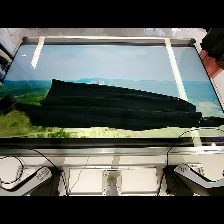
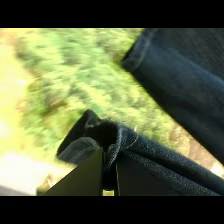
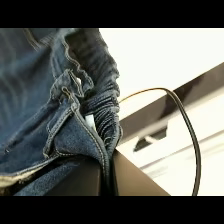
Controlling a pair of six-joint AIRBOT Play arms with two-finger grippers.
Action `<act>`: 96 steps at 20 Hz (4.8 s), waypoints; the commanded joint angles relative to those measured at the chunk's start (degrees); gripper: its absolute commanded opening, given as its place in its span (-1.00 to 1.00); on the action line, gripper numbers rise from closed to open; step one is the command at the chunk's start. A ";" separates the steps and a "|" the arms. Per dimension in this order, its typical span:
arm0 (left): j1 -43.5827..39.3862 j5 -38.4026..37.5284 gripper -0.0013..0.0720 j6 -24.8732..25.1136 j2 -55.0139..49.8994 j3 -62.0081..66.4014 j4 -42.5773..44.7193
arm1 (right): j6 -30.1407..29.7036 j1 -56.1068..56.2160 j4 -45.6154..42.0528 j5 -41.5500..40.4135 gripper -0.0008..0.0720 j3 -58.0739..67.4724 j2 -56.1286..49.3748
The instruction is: Fold the clothes and pants, and hang the long-sleeved shirts on hangers.
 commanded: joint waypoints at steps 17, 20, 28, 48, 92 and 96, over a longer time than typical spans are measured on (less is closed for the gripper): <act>-18.71 15.06 -0.90 -8.70 -36.96 33.64 -7.76 | 3.69 6.29 19.45 -23.67 -0.93 2.12 -18.95; -19.96 18.88 -0.90 -8.70 -41.24 33.64 -9.07 | 3.72 9.46 20.68 -28.85 -0.92 2.14 -21.31; -20.85 28.68 0.06 -5.49 -43.12 35.85 -9.66 | 9.09 15.78 21.00 -34.93 -0.55 8.57 -26.60; -9.79 -14.40 0.75 5.57 -43.82 36.20 -9.31 | 7.39 19.02 12.70 2.51 0.10 20.46 -26.56; -53.51 -7.76 -0.86 -11.08 -30.08 36.37 -13.27 | 6.60 23.85 12.35 4.55 0.10 20.44 -26.56; -55.30 -8.81 -0.40 -11.08 -33.92 36.37 -20.74 | 5.64 23.85 12.33 5.55 0.10 20.44 -26.56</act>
